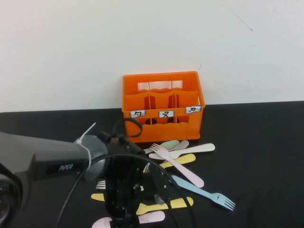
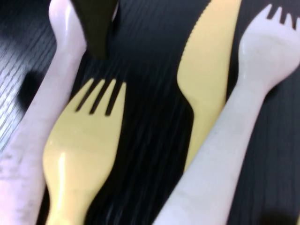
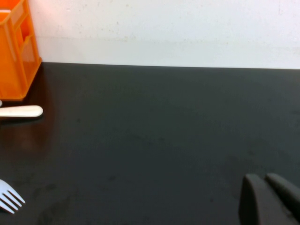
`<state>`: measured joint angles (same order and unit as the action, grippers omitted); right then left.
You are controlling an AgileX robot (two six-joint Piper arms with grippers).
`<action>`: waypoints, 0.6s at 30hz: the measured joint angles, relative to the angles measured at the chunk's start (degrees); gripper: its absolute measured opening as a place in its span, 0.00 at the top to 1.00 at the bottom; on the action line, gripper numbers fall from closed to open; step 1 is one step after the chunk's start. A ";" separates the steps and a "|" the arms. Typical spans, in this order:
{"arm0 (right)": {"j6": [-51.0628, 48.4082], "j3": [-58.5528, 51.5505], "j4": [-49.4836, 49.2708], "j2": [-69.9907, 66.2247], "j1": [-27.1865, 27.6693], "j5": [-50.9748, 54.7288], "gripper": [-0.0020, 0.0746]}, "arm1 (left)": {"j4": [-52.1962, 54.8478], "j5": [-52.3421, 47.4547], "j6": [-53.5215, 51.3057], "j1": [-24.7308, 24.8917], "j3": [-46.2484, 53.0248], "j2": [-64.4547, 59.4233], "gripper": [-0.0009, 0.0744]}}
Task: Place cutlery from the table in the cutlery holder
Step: Pick up the spoon
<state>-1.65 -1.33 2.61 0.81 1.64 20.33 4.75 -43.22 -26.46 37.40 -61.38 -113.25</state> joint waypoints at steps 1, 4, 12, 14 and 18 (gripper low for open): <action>0.00 0.00 0.00 0.00 0.00 0.00 0.98 | 0.14 -0.27 0.00 0.00 0.00 0.00 0.46; 0.00 0.00 0.00 0.00 0.00 0.00 0.98 | 0.14 -0.77 0.00 0.00 0.00 0.00 0.45; 0.00 0.00 0.00 0.00 0.00 0.00 0.98 | 0.28 -0.90 -0.11 0.00 0.00 -0.51 0.47; 0.00 0.00 0.00 0.00 0.00 0.00 0.98 | 0.32 -0.78 -0.44 0.00 0.12 -1.03 0.49; 0.00 0.00 0.00 0.00 0.00 0.00 0.98 | -1.03 0.64 -1.38 -0.85 1.22 -1.70 0.54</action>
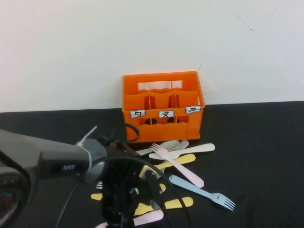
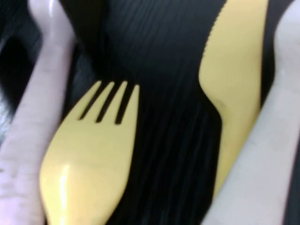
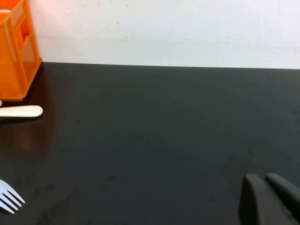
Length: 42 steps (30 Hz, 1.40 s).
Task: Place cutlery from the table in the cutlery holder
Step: Pick up the spoon
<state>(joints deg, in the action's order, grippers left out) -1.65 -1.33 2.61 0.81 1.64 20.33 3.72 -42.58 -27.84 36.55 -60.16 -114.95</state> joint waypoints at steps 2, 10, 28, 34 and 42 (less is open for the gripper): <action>0.00 0.00 0.00 0.00 0.00 0.00 0.98 | -1.47 0.29 -0.27 -1.19 0.25 -0.05 0.57; 0.00 0.00 0.00 0.00 0.00 0.00 0.98 | -5.29 0.34 -0.51 -5.03 0.25 -0.19 0.78; 0.00 0.00 0.00 0.00 0.00 0.00 0.98 | -5.13 -1.60 -1.30 -5.14 0.76 9.07 0.97; 0.00 0.00 0.00 0.00 0.00 0.00 0.98 | -5.24 -2.00 -0.25 -5.14 0.76 17.41 0.98; 0.00 0.00 0.00 0.00 0.00 0.00 0.98 | -6.57 -3.05 -0.01 -5.14 0.79 21.13 0.99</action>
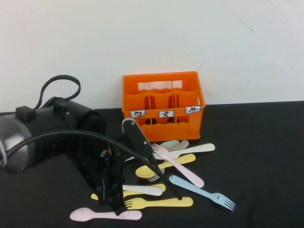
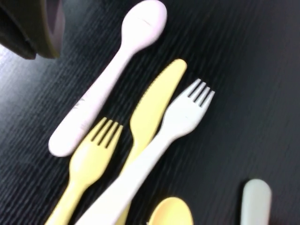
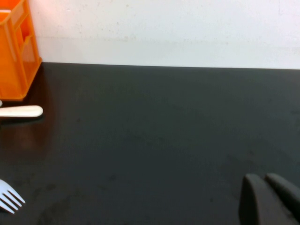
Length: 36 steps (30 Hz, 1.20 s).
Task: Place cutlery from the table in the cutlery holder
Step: Pick up the spoon
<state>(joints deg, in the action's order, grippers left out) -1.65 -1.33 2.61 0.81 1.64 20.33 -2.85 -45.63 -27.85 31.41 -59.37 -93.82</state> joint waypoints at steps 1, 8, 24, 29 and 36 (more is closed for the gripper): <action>0.00 0.00 0.00 0.00 0.00 0.00 0.98 | -0.14 -0.31 0.00 0.00 0.00 0.00 0.99; 0.00 0.00 0.00 0.00 0.00 0.00 0.98 | -0.25 -4.65 -6.66 0.00 0.10 -1.63 0.98; 0.00 0.00 0.00 0.00 0.00 0.00 0.98 | 1.07 5.81 -17.08 0.00 0.10 -18.49 0.52; 0.00 0.00 0.00 0.00 0.00 0.00 0.98 | 1.67 8.16 -18.17 0.00 -0.03 -21.16 0.53; 0.00 0.00 0.00 0.00 0.00 0.00 0.98 | 1.90 8.80 -18.36 0.00 -0.51 -21.86 0.55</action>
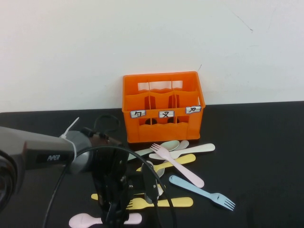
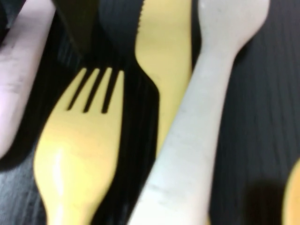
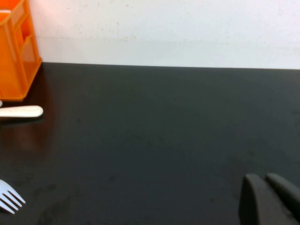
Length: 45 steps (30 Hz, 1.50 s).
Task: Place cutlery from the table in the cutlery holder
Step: Pick up the spoon
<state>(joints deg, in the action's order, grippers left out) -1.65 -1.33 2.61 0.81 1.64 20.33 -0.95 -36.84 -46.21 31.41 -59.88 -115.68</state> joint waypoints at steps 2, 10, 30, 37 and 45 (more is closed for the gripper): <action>0.00 0.00 0.00 0.00 0.00 0.00 0.98 | 0.00 0.53 0.62 0.00 -0.09 -0.20 0.64; 0.00 0.00 0.00 0.00 0.00 0.00 0.98 | 0.16 -0.44 3.42 -0.02 -0.49 -0.34 0.80; 0.00 0.00 0.00 0.00 0.00 0.00 0.98 | -12.32 -4.82 5.35 -5.81 0.49 21.73 0.99; 0.00 0.00 0.00 0.00 0.00 0.00 0.98 | -26.33 -5.25 -1.43 -12.79 0.53 26.76 0.99; 0.00 0.00 0.00 0.00 0.00 0.00 0.98 | -28.04 -11.00 -8.72 -14.25 0.62 26.96 0.99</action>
<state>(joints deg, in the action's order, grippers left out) -1.65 -1.33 2.61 0.81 1.64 20.33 -28.99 -47.84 -54.93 17.16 -59.26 -88.72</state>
